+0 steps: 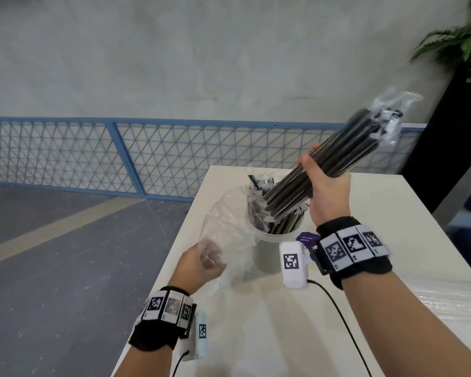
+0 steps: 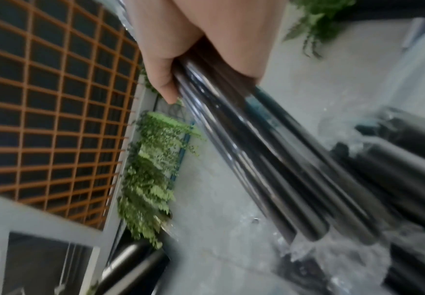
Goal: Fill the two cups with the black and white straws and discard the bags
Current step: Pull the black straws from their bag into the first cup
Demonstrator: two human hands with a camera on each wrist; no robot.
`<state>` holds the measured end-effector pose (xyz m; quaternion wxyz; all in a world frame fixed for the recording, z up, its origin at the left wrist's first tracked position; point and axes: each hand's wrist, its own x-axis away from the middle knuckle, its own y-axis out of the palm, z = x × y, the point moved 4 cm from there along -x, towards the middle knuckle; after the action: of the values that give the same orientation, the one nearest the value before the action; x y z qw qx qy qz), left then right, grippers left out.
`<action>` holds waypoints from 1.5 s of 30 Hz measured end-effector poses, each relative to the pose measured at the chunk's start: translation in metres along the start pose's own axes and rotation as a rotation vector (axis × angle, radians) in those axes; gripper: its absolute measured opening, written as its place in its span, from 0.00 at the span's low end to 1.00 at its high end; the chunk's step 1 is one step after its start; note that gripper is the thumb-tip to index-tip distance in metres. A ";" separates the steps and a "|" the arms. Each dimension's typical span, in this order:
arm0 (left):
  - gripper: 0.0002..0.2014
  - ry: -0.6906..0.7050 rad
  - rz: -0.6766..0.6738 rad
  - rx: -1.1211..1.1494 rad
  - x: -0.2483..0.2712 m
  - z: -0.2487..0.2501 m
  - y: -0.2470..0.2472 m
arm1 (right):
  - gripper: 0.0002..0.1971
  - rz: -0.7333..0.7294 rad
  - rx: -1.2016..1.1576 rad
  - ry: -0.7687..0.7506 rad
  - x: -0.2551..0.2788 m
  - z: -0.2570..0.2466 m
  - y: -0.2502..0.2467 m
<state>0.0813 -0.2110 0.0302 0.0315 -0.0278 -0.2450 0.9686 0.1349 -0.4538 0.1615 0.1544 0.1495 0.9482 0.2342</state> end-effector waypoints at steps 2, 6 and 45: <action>0.14 0.004 0.038 0.025 0.000 -0.003 -0.003 | 0.09 -0.021 0.149 -0.059 0.000 0.002 0.003; 0.10 0.032 0.066 0.209 0.004 -0.001 -0.008 | 0.13 -0.073 0.306 -0.039 0.006 0.030 0.007; 0.37 -0.338 0.673 0.304 0.055 -0.046 0.025 | 0.16 -0.334 0.546 0.673 0.131 0.144 -0.092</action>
<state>0.0288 -0.2066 -0.0242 -0.3242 0.0582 -0.0779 0.9410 0.0487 -0.4276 -0.0340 -0.1714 -0.0546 0.9836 -0.0165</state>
